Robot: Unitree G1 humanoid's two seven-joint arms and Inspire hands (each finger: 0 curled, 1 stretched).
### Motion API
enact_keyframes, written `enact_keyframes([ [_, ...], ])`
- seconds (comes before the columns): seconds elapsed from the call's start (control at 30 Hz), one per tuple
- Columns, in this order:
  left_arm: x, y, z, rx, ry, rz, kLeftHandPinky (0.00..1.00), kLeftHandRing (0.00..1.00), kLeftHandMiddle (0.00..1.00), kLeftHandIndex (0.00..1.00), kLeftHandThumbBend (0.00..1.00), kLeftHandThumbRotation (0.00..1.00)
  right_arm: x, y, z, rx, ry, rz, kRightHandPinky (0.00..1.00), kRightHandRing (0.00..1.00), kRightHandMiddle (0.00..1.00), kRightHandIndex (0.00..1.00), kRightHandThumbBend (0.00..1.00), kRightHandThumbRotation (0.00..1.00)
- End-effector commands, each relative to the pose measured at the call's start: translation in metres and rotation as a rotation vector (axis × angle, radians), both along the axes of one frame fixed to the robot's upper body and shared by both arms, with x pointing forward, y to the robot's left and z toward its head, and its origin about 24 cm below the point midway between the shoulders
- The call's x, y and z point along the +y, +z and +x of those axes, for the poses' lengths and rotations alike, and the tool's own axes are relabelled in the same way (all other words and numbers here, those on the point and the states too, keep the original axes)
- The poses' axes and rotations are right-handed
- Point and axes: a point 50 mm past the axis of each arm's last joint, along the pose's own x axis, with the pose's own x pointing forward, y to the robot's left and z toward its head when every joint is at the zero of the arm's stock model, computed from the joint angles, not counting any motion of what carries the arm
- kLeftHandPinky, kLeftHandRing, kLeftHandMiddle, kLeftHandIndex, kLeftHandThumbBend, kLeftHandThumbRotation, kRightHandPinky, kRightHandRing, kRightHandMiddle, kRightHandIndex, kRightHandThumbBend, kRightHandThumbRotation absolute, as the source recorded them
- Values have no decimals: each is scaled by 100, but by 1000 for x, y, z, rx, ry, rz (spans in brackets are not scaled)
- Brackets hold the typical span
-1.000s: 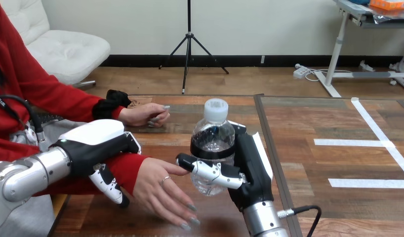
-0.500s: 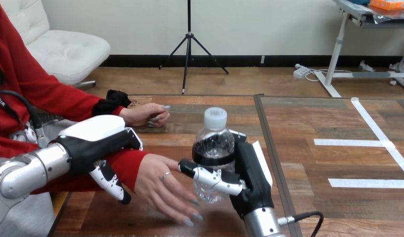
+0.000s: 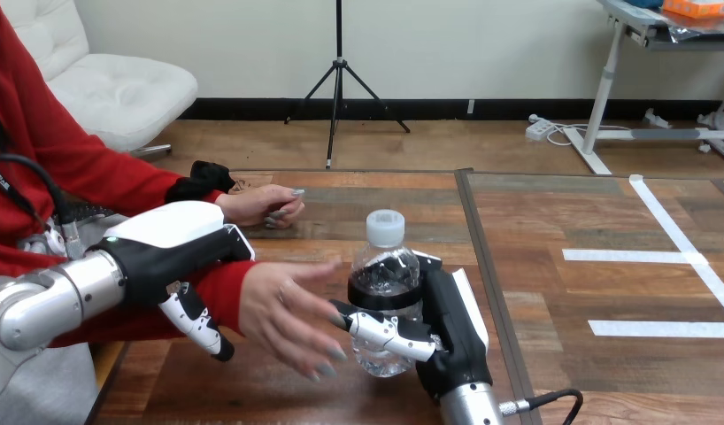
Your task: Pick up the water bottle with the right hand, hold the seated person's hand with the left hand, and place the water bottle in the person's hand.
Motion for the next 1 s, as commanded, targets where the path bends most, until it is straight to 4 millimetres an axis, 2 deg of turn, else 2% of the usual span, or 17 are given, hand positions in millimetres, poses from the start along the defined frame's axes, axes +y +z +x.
enact_keyframes([
  [0.0,-24,91,9,-350,-152,-124,22,26,32,33,82,0,71,76,32,-234,17,291,16,20,26,26,69,0],
  [0.23,-23,95,8,-355,-151,-132,21,26,31,32,81,0,71,71,33,-215,10,268,17,21,27,26,68,0],
  [0.47,-23,105,6,-393,-165,-134,19,24,30,31,80,0,73,57,35,-125,35,236,16,21,27,28,69,0],
  [0.67,-24,107,6,-397,-160,-135,18,23,30,31,80,0,75,52,35,-88,40,206,16,20,27,29,72,0],
  [0.97,-25,106,7,-401,-170,-150,18,23,30,31,80,0,80,48,34,-62,64,176,17,21,27,29,69,0],
])
